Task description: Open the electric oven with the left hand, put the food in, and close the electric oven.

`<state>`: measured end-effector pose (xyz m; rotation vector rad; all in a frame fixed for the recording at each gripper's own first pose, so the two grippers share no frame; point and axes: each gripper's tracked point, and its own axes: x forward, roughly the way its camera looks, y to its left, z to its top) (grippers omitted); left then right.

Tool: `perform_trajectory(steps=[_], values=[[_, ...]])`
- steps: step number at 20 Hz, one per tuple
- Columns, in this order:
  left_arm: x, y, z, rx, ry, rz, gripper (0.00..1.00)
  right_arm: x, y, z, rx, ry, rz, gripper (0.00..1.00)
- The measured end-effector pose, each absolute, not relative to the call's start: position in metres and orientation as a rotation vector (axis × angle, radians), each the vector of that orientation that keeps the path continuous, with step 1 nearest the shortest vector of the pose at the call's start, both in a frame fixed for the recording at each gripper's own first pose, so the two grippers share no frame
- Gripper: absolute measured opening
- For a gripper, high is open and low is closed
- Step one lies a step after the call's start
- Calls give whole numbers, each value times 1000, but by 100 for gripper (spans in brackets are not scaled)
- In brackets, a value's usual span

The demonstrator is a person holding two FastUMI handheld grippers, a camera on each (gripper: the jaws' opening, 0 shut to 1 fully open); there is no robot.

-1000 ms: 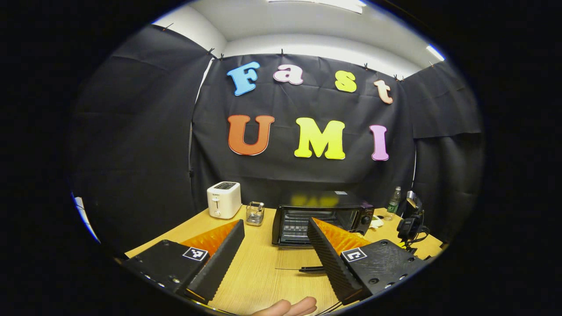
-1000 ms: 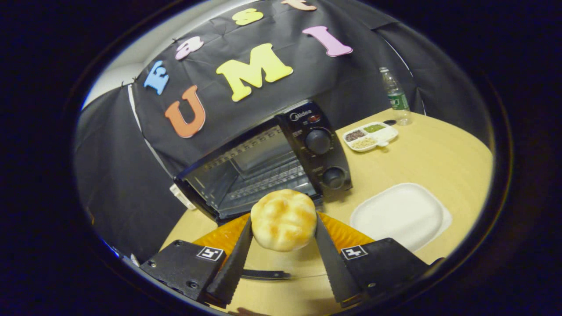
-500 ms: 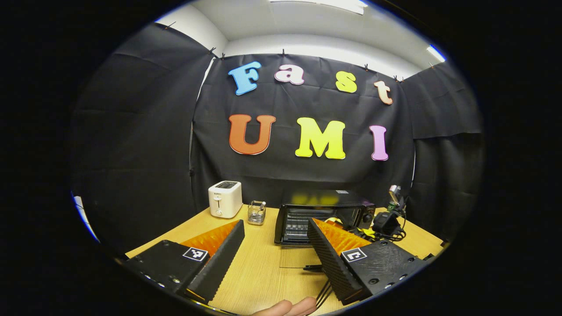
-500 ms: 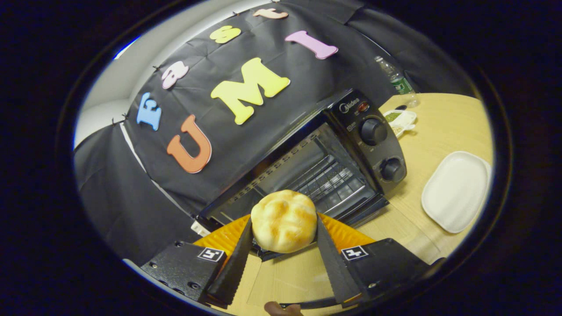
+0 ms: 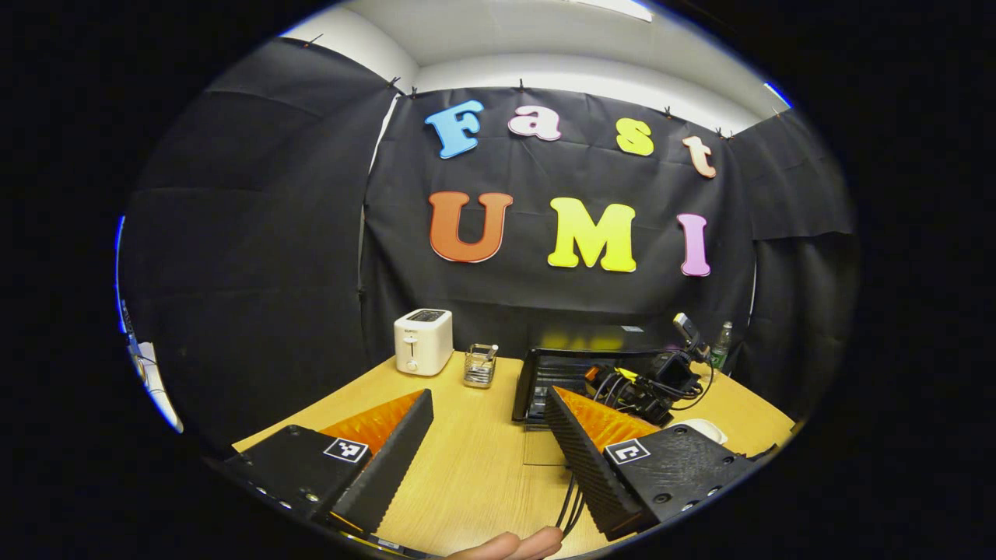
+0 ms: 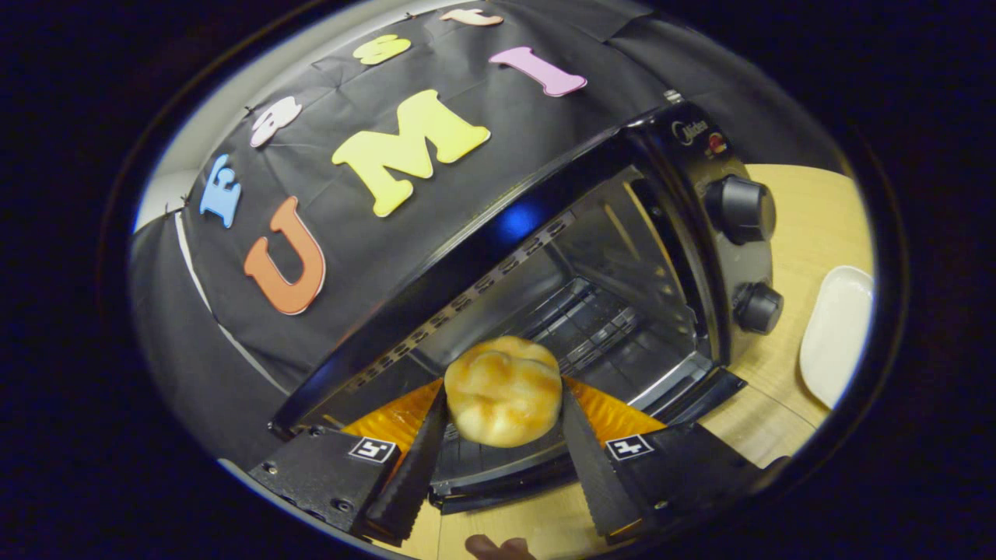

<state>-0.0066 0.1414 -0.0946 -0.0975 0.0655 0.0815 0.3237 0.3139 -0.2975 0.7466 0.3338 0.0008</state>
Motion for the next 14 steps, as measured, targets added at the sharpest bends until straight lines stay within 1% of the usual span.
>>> perform_trajectory(steps=[5,10,13,14], values=[[0,143,-105,-88,90,86,94,350,312,-293,691,261,-4,82],[2,149,-108,-84,97,109,94,360,327,-291,608,263,49,84],[-1,147,-110,-87,101,108,94,361,321,-290,619,245,30,87],[-1,146,-111,-87,105,108,94,360,321,-292,613,251,32,85]])
